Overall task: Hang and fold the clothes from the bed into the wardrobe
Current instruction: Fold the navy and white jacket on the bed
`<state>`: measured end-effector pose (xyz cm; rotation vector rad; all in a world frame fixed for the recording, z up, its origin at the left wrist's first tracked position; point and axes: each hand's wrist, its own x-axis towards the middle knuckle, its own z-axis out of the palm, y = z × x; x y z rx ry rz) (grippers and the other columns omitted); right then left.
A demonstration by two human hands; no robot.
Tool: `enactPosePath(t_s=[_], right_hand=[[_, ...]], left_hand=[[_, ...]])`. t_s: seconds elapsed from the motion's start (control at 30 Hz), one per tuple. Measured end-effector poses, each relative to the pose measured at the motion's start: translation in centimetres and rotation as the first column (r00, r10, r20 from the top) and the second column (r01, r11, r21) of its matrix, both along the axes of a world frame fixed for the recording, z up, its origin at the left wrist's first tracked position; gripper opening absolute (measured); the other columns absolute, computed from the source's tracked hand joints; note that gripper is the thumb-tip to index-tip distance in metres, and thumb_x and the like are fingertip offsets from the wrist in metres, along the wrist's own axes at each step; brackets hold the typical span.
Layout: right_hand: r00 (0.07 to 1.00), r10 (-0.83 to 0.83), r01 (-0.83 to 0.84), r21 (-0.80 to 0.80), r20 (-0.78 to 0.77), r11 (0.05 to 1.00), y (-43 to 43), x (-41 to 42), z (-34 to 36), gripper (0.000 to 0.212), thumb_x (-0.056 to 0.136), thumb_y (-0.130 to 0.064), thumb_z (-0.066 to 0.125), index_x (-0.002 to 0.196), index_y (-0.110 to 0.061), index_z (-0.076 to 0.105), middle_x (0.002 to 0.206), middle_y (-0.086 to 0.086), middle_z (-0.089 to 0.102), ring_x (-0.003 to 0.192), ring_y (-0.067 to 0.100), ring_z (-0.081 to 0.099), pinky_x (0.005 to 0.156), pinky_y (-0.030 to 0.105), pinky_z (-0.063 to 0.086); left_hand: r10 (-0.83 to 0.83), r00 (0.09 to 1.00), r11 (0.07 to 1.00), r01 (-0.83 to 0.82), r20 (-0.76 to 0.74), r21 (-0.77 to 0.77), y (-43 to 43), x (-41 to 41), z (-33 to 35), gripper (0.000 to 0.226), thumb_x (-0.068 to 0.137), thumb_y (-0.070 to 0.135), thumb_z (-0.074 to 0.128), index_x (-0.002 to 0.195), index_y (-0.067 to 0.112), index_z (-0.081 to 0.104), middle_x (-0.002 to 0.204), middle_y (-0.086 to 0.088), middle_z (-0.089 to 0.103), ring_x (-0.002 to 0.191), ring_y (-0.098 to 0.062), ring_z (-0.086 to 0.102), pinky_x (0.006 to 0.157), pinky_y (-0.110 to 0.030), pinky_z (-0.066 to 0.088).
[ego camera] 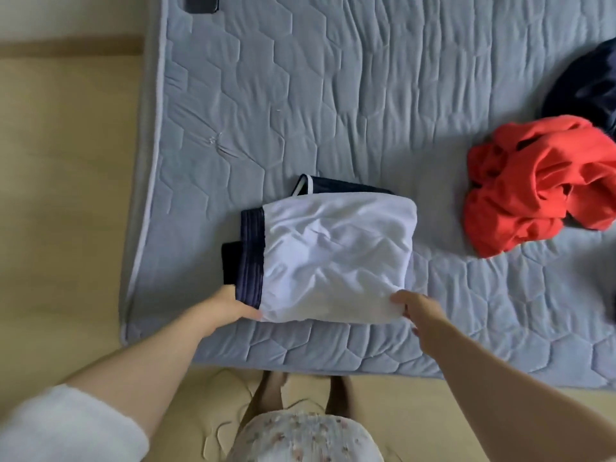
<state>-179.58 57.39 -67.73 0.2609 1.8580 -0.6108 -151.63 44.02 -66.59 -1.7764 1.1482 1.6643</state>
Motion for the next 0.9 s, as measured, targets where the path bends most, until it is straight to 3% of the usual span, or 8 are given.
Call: enactPosePath(t_s=[0.23, 0.33, 0.43, 0.57, 0.7, 0.77, 0.83, 0.9], right_hand=[[0.997, -0.021, 0.015, -0.087, -0.071, 0.996, -0.8, -0.2, -1.7, 0.021, 0.083, -0.018, 0.065, 0.102, -0.012, 0.058, 0.088, 0.007, 0.055, 0.069, 0.016, 0.050, 0.058, 0.026, 0.037], [0.994, -0.079, 0.062, -0.205, -0.079, 0.977, -3.4, -0.6, -1.7, 0.052, 0.081, -0.020, 0.069, 0.127, -0.019, 0.045, 0.110, 0.008, 0.055, 0.082, 0.023, 0.060, 0.065, 0.031, 0.049], [0.992, -0.013, -0.015, -0.219, -0.124, 0.976, -5.3, -0.8, -1.7, 0.064, 0.080, -0.020, 0.070, 0.136, -0.024, 0.038, 0.118, 0.004, 0.049, 0.095, 0.026, 0.059, 0.079, 0.040, 0.053], [0.994, 0.063, -0.083, -0.238, -0.089, 0.968, -5.5, -0.8, -2.4, 0.061, 0.083, -0.009, 0.065, 0.134, -0.026, 0.038, 0.095, -0.002, 0.052, 0.074, 0.016, 0.058, 0.063, 0.029, 0.051], [0.987, 0.091, -0.117, -0.205, -0.132, 0.972, -4.7, -1.1, -3.4, 0.055, 0.082, -0.007, 0.061, 0.131, -0.024, 0.042, 0.097, 0.002, 0.058, 0.079, 0.022, 0.061, 0.067, 0.031, 0.054], [0.988, 0.062, -0.093, -0.231, -0.141, 0.968, -4.7, -1.1, -3.8, 0.049, 0.083, -0.006, 0.060, 0.126, -0.025, 0.044, 0.094, 0.001, 0.058, 0.075, 0.017, 0.061, 0.055, 0.022, 0.052], [0.989, 0.027, -0.066, -0.265, -0.147, 0.962, -4.8, -1.1, -4.0, 0.045, 0.085, -0.006, 0.058, 0.120, -0.030, 0.044, 0.090, -0.002, 0.056, 0.071, 0.012, 0.058, 0.042, 0.013, 0.045], [0.986, 0.032, -0.075, -0.263, -0.165, 0.962, -4.5, -1.3, -4.1, 0.038, 0.087, -0.010, 0.057, 0.115, -0.032, 0.045, 0.090, -0.006, 0.055, 0.073, 0.008, 0.056, 0.042, 0.012, 0.044]], left_hand=[[0.268, 0.963, 0.902, -0.248, 0.008, -0.353, -1.4, -0.9, -3.3, 0.098, 0.075, 0.032, 0.077, 0.148, 0.025, 0.012, 0.147, -0.003, 0.033, 0.124, -0.023, 0.041, 0.096, -0.032, 0.036], [0.059, 0.973, 0.858, 0.064, 0.222, -0.509, -3.5, -3.4, -3.2, 0.104, 0.071, 0.040, 0.077, 0.148, 0.029, 0.008, 0.151, -0.009, 0.022, 0.133, -0.030, 0.032, 0.104, -0.043, 0.032], [-0.264, 0.849, 0.507, 0.525, 0.457, -0.684, -5.5, -6.4, -2.8, 0.097, 0.070, 0.046, 0.074, 0.146, 0.026, 0.017, 0.152, -0.009, 0.015, 0.138, -0.029, 0.021, 0.107, -0.044, 0.024], [-0.699, 0.607, 0.228, 0.691, 0.378, -0.686, -8.4, -11.8, -4.1, 0.099, 0.073, 0.047, 0.071, 0.148, 0.029, 0.010, 0.156, 0.000, -0.003, 0.144, -0.025, -0.001, 0.112, -0.049, 0.012], [-0.780, 0.544, 0.325, 0.774, 0.309, -0.544, -10.0, -14.9, -6.6, 0.099, 0.075, 0.054, 0.066, 0.148, 0.028, 0.006, 0.157, 0.002, -0.008, 0.144, -0.024, -0.011, 0.112, -0.055, 0.003], [-0.799, 0.500, 0.316, 0.821, 0.333, -0.475, -10.3, -15.4, -7.5, 0.074, 0.081, 0.054, 0.060, 0.142, 0.027, 0.027, 0.155, -0.001, 0.012, 0.144, -0.024, -0.004, 0.111, -0.057, 0.000], [-0.803, 0.478, 0.279, 0.829, 0.356, -0.485, -10.7, -15.9, -7.9, 0.032, 0.089, 0.049, 0.050, 0.109, 0.024, 0.050, 0.130, -0.004, 0.048, 0.136, -0.023, 0.026, 0.112, -0.052, 0.003], [-0.786, 0.561, 0.366, 0.762, 0.261, -0.535, -10.8, -15.9, -7.2, 0.029, 0.093, 0.046, 0.044, 0.075, 0.023, 0.041, 0.084, 0.004, 0.055, 0.104, -0.023, 0.050, 0.108, -0.040, 0.018]])
